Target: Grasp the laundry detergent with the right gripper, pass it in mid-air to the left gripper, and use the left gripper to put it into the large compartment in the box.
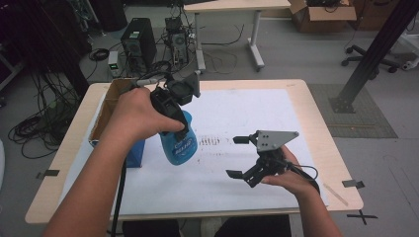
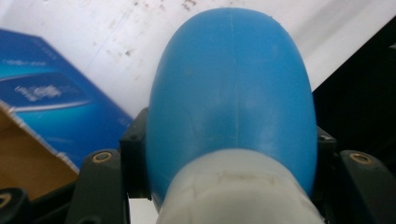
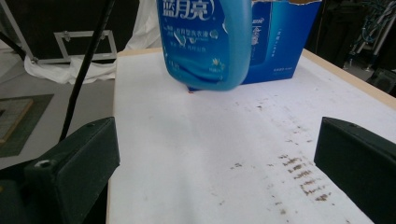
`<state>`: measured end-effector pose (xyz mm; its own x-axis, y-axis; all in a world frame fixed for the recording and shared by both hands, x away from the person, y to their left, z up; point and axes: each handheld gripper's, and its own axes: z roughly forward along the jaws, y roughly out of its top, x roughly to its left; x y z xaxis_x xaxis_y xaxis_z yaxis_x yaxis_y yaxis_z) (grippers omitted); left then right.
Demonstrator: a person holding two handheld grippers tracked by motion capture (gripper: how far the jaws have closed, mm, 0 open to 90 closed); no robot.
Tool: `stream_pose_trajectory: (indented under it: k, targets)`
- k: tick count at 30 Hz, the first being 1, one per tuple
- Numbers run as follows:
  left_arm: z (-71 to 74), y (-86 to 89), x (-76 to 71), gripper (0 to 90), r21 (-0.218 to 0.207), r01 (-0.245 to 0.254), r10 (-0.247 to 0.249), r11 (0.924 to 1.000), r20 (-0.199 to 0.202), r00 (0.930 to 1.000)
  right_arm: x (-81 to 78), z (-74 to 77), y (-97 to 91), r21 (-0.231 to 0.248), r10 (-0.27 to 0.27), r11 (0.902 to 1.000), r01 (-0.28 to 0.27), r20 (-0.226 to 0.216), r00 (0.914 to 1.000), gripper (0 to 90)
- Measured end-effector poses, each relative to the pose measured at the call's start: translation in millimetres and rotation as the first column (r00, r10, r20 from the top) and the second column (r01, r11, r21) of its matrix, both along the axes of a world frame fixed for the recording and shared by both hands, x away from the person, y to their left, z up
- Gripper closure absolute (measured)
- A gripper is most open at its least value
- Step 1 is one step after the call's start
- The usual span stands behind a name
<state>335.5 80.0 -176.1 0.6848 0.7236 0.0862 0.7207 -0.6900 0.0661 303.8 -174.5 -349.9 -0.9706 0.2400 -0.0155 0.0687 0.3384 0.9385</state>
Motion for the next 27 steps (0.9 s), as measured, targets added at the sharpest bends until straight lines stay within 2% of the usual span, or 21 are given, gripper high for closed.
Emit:
stream_pose_trajectory:
  k: [5,12,15,20,21,25,27]
  targets:
    - [12.8,7.8,1.5,38.6,-0.017,-0.057,0.057,0.9983,0.012,0.9983,-0.6,6.6,-5.2,-0.013,-0.006,0.9999,0.006,0.008,1.0,0.0]
    - [35.4,24.2,5.3,38.6,-0.073,-0.151,0.153,0.9859,0.033,0.9876,0.9,14.0,-12.2,-0.04,-0.022,0.9989,0.023,0.021,0.9995,0.0]
    - [45.0,31.4,7.6,38.6,-0.081,-0.175,0.179,0.9812,0.046,0.9828,2.4,16.0,-15.2,-0.054,-0.026,0.9982,0.027,0.025,0.9993,0.1]
    - [59.9,45.0,12.6,38.6,-0.096,-0.217,0.224,0.9715,0.069,0.9723,7.9,18.7,-20.5,-0.103,-0.029,0.9941,0.032,0.036,0.999,0.2]
    - [63.0,48.6,13.7,38.6,-0.104,-0.233,0.241,0.9668,0.071,0.9678,9.4,19.4,-21.9,-0.12,-0.022,0.9925,0.027,0.04,0.999,0.2]
    - [73.7,64.3,17.9,38.6,-0.12,-0.278,0.289,0.9531,0.086,0.9534,15.7,22.6,-28.0,-0.188,-0.015,0.982,0.022,0.04,0.9991,0.3]
    - [78.0,71.9,20.1,38.6,-0.123,-0.297,0.308,0.947,0.09,0.947,19.1,24.8,-30.9,-0.227,-0.014,0.9736,0.024,0.044,0.9989,0.5]
